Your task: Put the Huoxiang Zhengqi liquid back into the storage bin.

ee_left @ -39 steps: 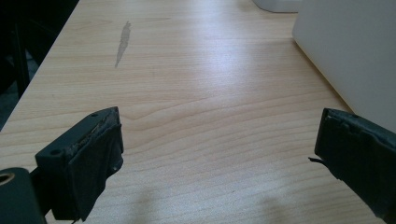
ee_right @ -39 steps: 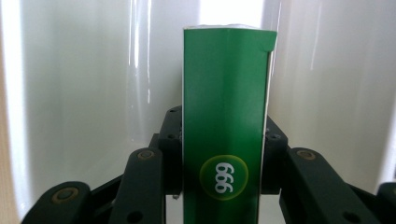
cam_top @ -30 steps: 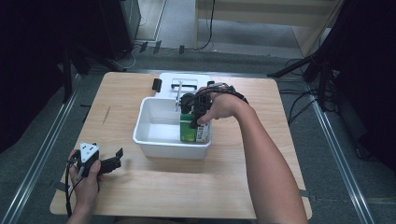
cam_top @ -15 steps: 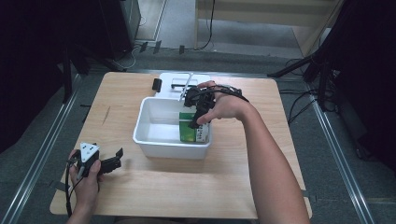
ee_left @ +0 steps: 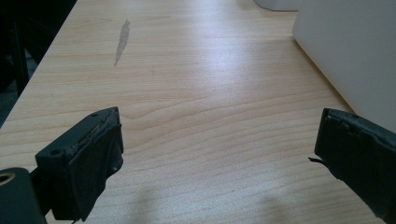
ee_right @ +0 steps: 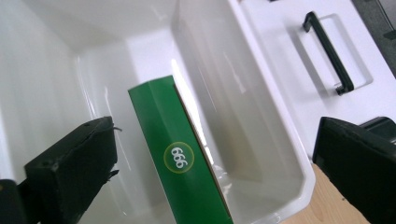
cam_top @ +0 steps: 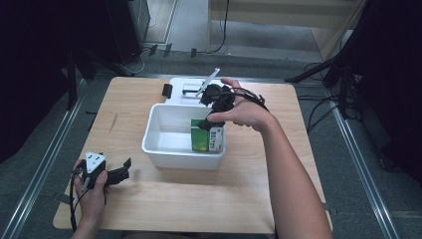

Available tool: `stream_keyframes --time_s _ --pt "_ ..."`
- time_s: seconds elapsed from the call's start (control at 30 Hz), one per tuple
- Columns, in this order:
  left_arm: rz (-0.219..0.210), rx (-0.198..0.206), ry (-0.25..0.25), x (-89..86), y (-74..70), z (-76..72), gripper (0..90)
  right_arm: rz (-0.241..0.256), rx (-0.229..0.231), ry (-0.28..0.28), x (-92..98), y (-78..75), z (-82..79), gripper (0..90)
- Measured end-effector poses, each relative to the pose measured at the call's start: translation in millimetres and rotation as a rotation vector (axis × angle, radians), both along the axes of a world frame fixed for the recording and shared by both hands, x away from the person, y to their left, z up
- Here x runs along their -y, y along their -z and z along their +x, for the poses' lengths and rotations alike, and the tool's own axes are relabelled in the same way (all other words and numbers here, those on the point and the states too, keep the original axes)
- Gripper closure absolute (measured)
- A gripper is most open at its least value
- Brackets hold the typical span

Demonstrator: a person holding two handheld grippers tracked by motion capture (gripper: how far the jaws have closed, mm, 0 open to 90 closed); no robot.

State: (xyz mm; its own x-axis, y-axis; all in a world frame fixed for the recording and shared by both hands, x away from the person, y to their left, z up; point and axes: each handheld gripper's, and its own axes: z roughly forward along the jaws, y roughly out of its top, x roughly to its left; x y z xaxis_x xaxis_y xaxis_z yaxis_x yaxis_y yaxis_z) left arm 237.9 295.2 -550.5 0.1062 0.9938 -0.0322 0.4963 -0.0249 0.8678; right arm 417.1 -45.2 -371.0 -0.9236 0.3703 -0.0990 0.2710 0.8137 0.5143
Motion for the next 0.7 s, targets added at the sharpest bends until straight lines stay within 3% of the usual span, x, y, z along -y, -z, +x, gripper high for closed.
stream_keyframes --time_s 0.13,0.27,0.37,0.47,0.6,0.7 --pt "-0.002 -0.002 -0.002 -0.4 0.0 0.3 2.1 0.040 0.053 0.051 5.4 -6.8 -3.7 0.0" --pt "0.000 -0.001 -0.002 0.2 0.1 0.3 2.1 0.081 0.073 0.096 11.1 -11.7 -6.2 0.0" --pt "0.000 -0.001 -0.002 0.4 0.1 0.3 2.1 0.110 0.052 0.175 17.3 -14.1 -5.4 0.0" --pt "0.000 -0.001 -0.003 0.5 0.1 0.4 2.1 0.151 0.060 0.245 24.2 -16.7 -7.0 0.0" --pt "0.003 -0.003 -0.002 0.5 0.2 0.6 2.1 0.193 0.088 0.323 33.6 -17.8 -9.3 0.0" --pt "0.007 -0.007 -0.001 0.5 0.1 0.8 2.1 0.208 0.137 0.385 41.4 -15.2 -9.9 0.0"
